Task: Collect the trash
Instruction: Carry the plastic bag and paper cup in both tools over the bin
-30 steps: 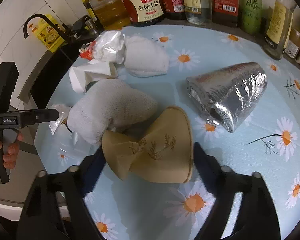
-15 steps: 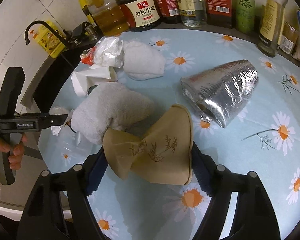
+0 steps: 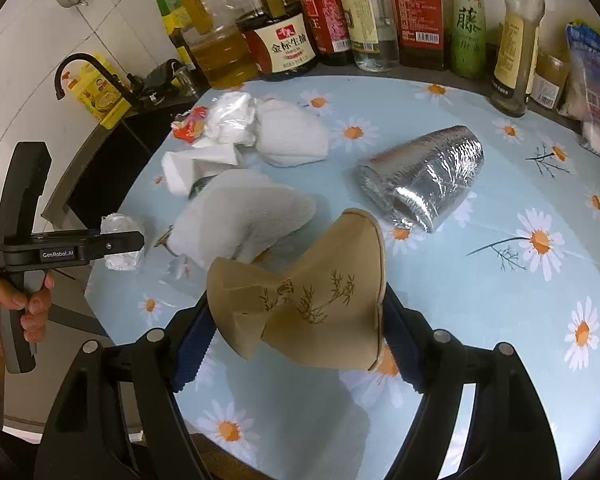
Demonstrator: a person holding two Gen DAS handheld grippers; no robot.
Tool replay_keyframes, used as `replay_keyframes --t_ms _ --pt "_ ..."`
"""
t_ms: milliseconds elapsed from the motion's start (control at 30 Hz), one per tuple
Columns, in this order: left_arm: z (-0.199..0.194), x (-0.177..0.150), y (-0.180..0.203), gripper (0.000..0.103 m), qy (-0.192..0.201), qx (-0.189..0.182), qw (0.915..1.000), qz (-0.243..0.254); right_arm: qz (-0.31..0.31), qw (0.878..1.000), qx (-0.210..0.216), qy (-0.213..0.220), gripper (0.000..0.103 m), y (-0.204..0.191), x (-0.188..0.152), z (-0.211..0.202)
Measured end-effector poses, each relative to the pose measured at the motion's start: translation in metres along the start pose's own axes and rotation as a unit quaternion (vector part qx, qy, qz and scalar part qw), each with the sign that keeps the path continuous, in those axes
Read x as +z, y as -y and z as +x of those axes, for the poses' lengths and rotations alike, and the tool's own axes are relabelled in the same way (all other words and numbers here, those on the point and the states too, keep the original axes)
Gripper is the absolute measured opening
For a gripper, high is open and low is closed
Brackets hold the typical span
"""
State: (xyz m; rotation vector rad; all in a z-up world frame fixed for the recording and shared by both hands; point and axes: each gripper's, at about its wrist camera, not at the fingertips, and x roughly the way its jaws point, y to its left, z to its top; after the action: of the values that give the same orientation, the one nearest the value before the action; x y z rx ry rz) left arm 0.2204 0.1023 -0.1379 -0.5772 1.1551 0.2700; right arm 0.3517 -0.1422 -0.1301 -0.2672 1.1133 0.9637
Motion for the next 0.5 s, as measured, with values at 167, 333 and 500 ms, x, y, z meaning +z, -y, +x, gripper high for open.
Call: replay_keyframes --t_ms 167,333,500 --pt "-0.017 -0.013 -0.002 0.046 0.011 -0.014 0.9998 0.01 0.0 1.0 -0.008 0.009 0.076 -0.016 -0.01 -0.014" --pt "-0.032 -0.034 0.0 0.046 0.019 -0.03 0.999 0.026 0.003 1.0 -0.016 0.019 0.076 -0.034 -0.025 -0.027" --pt "-0.044 -0.057 0.001 0.046 0.023 -0.043 0.9981 0.038 0.005 0.999 -0.021 0.026 0.076 -0.052 -0.045 -0.036"
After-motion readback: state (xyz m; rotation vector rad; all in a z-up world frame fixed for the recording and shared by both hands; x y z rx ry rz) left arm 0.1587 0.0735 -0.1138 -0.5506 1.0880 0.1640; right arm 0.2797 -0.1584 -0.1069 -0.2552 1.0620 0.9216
